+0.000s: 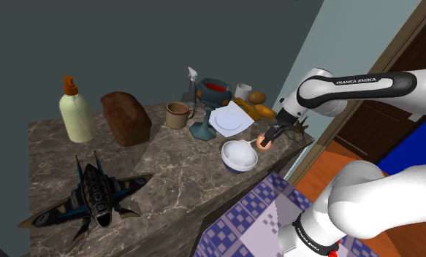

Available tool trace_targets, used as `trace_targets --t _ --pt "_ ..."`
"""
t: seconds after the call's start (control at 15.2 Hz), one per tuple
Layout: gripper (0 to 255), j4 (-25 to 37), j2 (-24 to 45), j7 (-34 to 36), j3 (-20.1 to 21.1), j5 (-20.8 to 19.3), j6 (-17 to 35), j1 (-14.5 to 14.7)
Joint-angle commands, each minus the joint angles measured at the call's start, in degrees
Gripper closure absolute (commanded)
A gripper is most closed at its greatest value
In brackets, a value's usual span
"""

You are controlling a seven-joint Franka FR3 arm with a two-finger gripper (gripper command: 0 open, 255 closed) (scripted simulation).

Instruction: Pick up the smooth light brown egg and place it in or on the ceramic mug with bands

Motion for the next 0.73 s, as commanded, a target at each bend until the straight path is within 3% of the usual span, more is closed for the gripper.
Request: trace_targets --t 0.0,0.66 --pt "255 1.0 -1.0 0.5 0.7 -0.1 -2.0 -0.3" --pt "255 6.2 -5.0 3.1 3.8 0.4 -10.9 -0.9"
